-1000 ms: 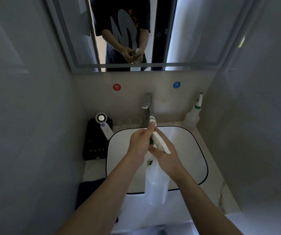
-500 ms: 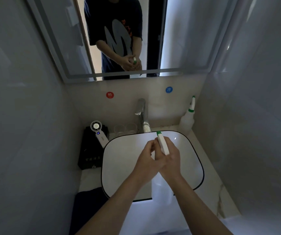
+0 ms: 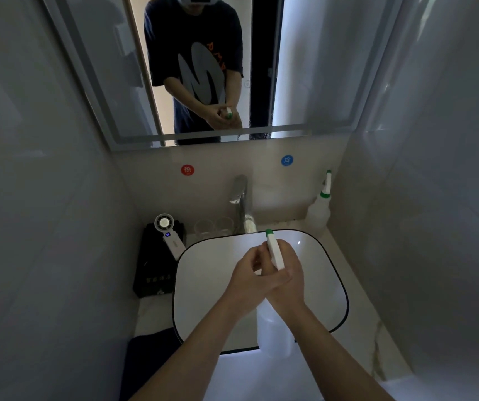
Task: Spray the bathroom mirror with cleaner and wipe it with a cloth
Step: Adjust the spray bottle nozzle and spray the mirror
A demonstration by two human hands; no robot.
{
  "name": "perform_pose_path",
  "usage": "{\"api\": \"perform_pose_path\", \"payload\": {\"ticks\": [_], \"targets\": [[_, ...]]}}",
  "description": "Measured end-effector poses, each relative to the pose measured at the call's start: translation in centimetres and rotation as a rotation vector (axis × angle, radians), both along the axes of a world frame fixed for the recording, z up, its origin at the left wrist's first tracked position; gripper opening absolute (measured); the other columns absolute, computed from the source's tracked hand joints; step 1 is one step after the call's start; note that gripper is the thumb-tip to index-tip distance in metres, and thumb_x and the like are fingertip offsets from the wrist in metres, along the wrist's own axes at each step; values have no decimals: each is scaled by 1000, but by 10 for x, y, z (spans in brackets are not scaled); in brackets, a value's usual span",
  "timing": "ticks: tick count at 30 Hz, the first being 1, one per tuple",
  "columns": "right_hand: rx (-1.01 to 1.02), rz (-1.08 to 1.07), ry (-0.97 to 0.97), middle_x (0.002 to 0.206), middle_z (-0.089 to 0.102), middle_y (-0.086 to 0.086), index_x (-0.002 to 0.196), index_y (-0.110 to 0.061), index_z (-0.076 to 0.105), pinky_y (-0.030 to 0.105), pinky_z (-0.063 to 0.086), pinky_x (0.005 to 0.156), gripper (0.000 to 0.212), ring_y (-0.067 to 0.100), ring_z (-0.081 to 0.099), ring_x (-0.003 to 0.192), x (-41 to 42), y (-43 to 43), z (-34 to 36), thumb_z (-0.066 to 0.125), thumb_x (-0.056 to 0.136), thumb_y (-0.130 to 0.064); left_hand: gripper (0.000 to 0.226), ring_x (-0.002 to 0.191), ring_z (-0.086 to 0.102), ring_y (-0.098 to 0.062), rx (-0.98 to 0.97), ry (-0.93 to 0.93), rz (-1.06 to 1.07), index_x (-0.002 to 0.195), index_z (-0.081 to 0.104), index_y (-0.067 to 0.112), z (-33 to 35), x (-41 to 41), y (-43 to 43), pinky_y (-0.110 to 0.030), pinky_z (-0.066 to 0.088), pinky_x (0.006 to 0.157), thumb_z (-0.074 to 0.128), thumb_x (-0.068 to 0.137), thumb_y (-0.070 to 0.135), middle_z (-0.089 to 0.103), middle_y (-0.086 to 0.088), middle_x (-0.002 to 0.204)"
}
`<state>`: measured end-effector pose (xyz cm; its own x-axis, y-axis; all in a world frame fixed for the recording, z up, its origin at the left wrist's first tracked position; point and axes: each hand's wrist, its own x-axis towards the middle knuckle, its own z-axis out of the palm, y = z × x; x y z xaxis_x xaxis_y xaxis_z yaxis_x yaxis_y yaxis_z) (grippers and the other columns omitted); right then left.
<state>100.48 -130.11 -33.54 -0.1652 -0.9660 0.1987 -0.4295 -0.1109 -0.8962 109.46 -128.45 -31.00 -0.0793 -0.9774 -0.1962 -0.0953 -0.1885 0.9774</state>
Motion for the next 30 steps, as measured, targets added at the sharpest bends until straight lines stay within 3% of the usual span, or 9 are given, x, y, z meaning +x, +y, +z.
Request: {"api": "perform_pose_path", "payload": {"ticks": [2, 5, 10, 13, 16, 18, 21, 25, 30], "targets": [[9, 81, -130, 88, 63, 2, 96, -18, 62, 44, 57, 76, 23, 23, 65, 82, 0, 2, -2, 52, 91, -38, 54, 111, 65, -4, -2, -11, 3, 118, 62, 30, 0, -2, 1, -24, 56, 88, 86, 71, 34, 70, 11, 115], [63, 166, -310, 110, 69, -7, 121, -28, 62, 24, 57, 81, 36, 10, 68, 99, -5, 2, -4, 65, 85, -26, 44, 104, 67, -1, -21, -50, 0, 116, 63, 31, 6, -1, -2, -24, 54, 92, 86, 80, 24, 70, 13, 112], [-33, 122, -227, 80, 67, -14, 99, -33, 58, 20, 51, 62, 10, 5, 66, 69, -7, -14, 21, 58, 95, -42, 52, 114, 56, 17, -97, -75, -70, 125, 62, 40, 30, 12, -14, -13, 39, 95, 86, 79, 33, 67, 29, 120], [-172, 99, -228, 83, 68, -11, 103, -32, 61, 23, 51, 65, 3, 6, 66, 75, -15, -39, 62, 59, 101, -32, 45, 130, 56, -8, -107, 77, 49, 134, 60, 23, 49, 18, -27, -23, 45, 99, 72, 91, 17, 65, 9, 133], [-285, 95, -235, 83, 68, -5, 102, -19, 64, 20, 50, 67, 6, 6, 64, 75, -19, -66, 122, 61, 100, -24, 66, 128, 57, -18, -140, 103, 25, 137, 55, 17, 63, 19, -37, -30, 49, 99, 62, 72, 13, 61, -5, 139], [-337, 131, -262, 78, 65, -7, 96, -18, 65, 16, 45, 60, 5, 5, 59, 66, -20, -82, 162, 62, 99, -21, 76, 123, 58, -10, -172, -16, -66, 137, 47, 38, 72, 14, -41, -31, 54, 98, 73, 69, 18, 58, 7, 139], [-368, 179, -306, 82, 69, 2, 93, -21, 66, 23, 47, 63, 8, 14, 61, 71, -23, -97, 211, 61, 98, -25, 96, 117, 53, 7, -274, -238, -42, 134, 33, 53, 81, 2, -54, -10, 48, 82, 93, 62, 36, 51, 34, 127], [-362, 214, -365, 77, 67, 4, 83, -24, 67, 22, 48, 65, 17, 8, 59, 68, -23, -105, 246, 61, 98, -31, 93, 106, 58, -12, -331, -418, 245, 128, 35, 46, 96, -7, -70, -24, 51, 71, 91, 53, 49, 57, 22, 115], [-203, 149, -327, 91, 74, 8, 80, -29, 63, 41, 55, 78, 20, 25, 68, 86, -25, -120, 248, 60, 96, -40, 89, 101, 60, -12, -298, -555, 191, 117, 33, 57, 97, -11, -76, -34, 54, 81, 80, 42, 68, 59, 24, 108]]}}
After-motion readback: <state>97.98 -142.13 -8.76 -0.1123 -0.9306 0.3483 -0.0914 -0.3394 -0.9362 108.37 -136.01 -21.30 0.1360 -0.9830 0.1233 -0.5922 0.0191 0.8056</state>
